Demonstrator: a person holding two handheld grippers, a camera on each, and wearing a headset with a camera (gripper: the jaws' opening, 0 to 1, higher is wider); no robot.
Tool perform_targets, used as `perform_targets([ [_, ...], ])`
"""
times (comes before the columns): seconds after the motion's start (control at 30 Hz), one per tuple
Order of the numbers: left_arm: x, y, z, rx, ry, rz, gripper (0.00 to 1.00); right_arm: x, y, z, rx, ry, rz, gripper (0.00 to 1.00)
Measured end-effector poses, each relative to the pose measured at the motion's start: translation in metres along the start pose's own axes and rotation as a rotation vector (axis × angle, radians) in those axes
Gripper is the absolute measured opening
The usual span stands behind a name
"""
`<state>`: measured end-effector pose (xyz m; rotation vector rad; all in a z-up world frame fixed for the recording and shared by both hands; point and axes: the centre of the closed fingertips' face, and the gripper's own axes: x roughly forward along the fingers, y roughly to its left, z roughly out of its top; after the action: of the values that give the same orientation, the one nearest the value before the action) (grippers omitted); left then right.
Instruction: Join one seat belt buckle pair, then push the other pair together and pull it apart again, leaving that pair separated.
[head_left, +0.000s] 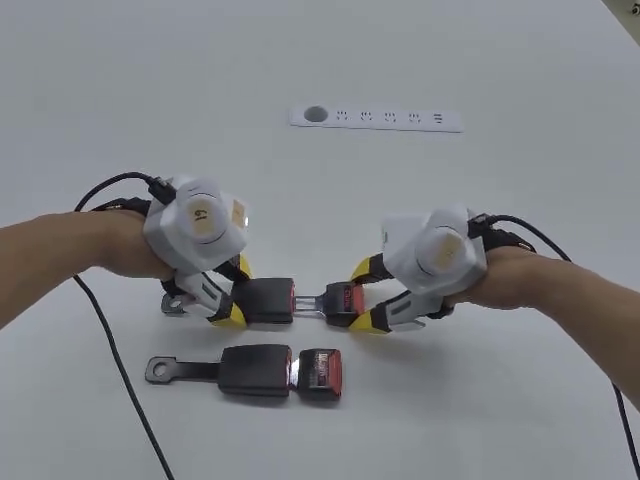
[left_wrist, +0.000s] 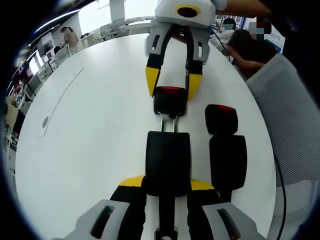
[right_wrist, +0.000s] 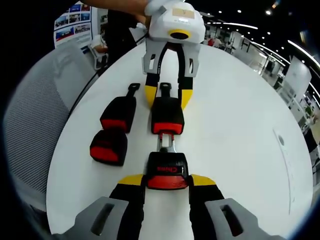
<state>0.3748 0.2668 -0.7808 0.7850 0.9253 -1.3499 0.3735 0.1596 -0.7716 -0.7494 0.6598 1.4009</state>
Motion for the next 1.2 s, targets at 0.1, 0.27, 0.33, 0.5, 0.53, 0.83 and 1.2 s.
perform_targets([
  [0.1,0.000,0.000,0.000,0.001,0.000,0.001,0.32,0.002,0.001,0.004,0.000,-0.003,0.001,0.31],
  [0.27,-0.001,-0.001,0.001,0.001,-0.003,0.001,0.32,0.005,0.001,0.007,0.004,-0.008,-0.001,0.31],
  [0.33,-0.001,-0.001,0.001,0.001,-0.004,0.001,0.32,0.005,0.002,0.010,0.015,-0.010,-0.001,0.31],
  [0.5,-0.001,-0.001,0.000,0.003,-0.006,0.003,0.32,0.011,0.001,0.009,0.000,-0.007,-0.011,0.30],
  [0.53,-0.001,-0.002,0.001,0.004,-0.006,0.004,0.32,0.011,0.001,0.009,0.002,-0.007,-0.010,0.30],
  [0.83,0.000,-0.001,0.001,0.005,-0.020,0.007,0.32,0.010,0.001,0.009,0.010,-0.015,-0.017,0.30],
  [1.2,0.001,0.000,0.000,0.024,-0.016,-0.002,0.31,0.011,0.001,0.010,0.005,-0.015,-0.026,0.30],
])
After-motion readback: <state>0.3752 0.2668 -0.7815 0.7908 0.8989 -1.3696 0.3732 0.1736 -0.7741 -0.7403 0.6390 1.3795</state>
